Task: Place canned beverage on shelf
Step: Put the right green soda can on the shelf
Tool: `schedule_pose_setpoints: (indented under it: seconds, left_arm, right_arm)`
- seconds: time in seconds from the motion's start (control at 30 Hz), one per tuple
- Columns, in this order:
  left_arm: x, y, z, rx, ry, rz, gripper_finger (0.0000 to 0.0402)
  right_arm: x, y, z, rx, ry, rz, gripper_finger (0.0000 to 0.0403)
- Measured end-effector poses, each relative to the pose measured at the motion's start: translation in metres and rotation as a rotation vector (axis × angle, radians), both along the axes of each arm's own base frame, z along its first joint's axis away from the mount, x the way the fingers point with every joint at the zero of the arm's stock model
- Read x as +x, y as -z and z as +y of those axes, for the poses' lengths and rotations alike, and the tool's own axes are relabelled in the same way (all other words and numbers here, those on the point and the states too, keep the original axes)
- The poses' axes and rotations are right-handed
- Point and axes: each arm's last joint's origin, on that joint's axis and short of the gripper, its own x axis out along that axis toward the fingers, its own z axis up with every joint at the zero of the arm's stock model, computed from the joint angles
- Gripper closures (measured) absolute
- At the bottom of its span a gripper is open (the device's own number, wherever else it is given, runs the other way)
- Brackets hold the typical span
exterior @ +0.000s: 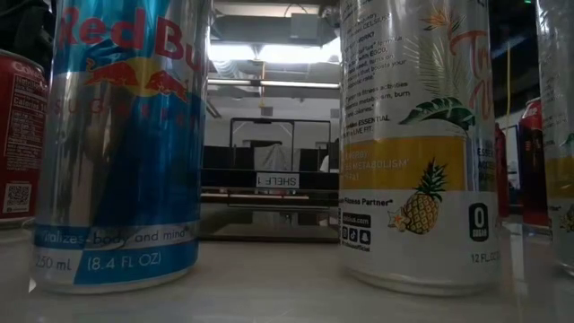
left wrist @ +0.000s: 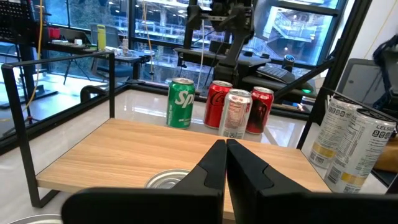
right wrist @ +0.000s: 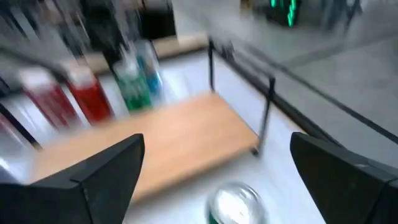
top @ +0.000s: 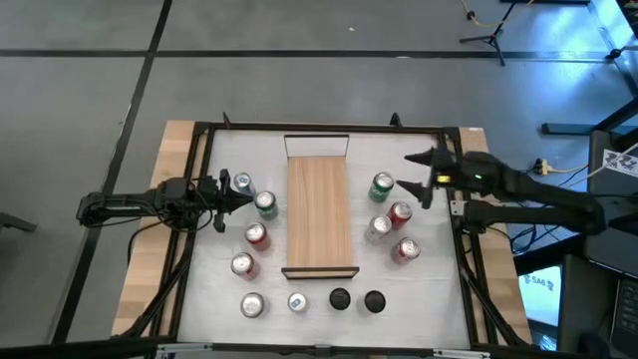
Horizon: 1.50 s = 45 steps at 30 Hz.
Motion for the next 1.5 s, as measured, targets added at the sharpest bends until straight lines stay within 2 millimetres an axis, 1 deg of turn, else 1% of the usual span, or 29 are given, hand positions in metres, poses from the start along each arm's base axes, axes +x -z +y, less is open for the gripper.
schedule_pose_setpoints:
  seconds: [0.1, 0.2, 0.3, 0.43, 0.53, 0.63, 0.73, 0.83, 0.93, 1.0, 1.1, 1.33, 1.43, 1.5]
  left_arm:
    - [0.0, 0.0, 0.0, 0.0, 0.0, 0.0, 0.0395]
    - [0.0, 0.0, 0.0, 0.0, 0.0, 0.0, 0.0395]
    - [0.0, 0.0, 0.0, 0.0, 0.0, 0.0, 0.0395]
    - [0.0, 0.0, 0.0, 0.0, 0.0, 0.0, 0.0395]
    - [0.0, 0.0, 0.0, 0.0, 0.0, 0.0, 0.0395]
    - [0.0, 0.0, 0.0, 0.0, -0.001, 0.0, 0.0395]
    - [0.0, 0.0, 0.0, 0.0, 0.0, 0.0, 0.0395]
    - [0.0, 0.0, 0.0, 0.0, 0.0, 0.0, 0.0395]
    - [0.0, 0.0, 0.0, 0.0, 0.0, -0.001, 0.0395]
    - [0.0, 0.0, 0.0, 0.0, -0.001, -0.001, 0.0395]
    - [0.0, 0.0, 0.0, 0.0, 0.0, -0.001, 0.0395]
    - [0.0, 0.0, 0.0, 0.0, 0.0, 0.0, 0.0395]
    - [0.0, 0.0, 0.0, 0.0, -0.001, -0.001, 0.0395]
    - [0.0, 0.0, 0.0, 0.0, 0.0, 0.0, 0.0395]
  right_arm:
    - [0.022, -0.011, -0.005, -0.005, 0.009, 0.211, 0.0004]
    - [0.049, -0.019, -0.013, -0.006, -0.002, 0.4, 0.0004]
    - [0.073, -0.017, -0.025, 0.034, -0.003, 0.594, 0.0004]
    - [0.099, -0.004, -0.041, 0.106, -0.009, 0.837, 0.0004]
    - [0.116, 0.009, -0.049, 0.156, -0.07, 0.924, 0.0004]
    - [0.128, 0.025, -0.052, 0.15, -0.102, 0.988, 0.0004]
    - [0.134, 0.037, -0.054, 0.156, -0.106, 1.041, 0.0004]
    - [0.139, 0.044, -0.055, 0.17, -0.112, 1.066, 0.0004]
    - [0.141, 0.048, -0.056, 0.174, -0.114, 1.079, 0.0005]
    - [0.141, 0.049, -0.056, 0.172, -0.114, 1.075, 0.0012]
    - [0.141, 0.049, -0.056, 0.172, -0.114, 1.076, 0.0039]
    - [0.141, 0.048, -0.056, 0.168, -0.114, 1.075, 0.0127]
    - [0.141, 0.048, -0.056, 0.168, -0.114, 1.074, 0.0146]
    - [0.141, 0.048, -0.056, 0.167, -0.115, 1.073, 0.0147]
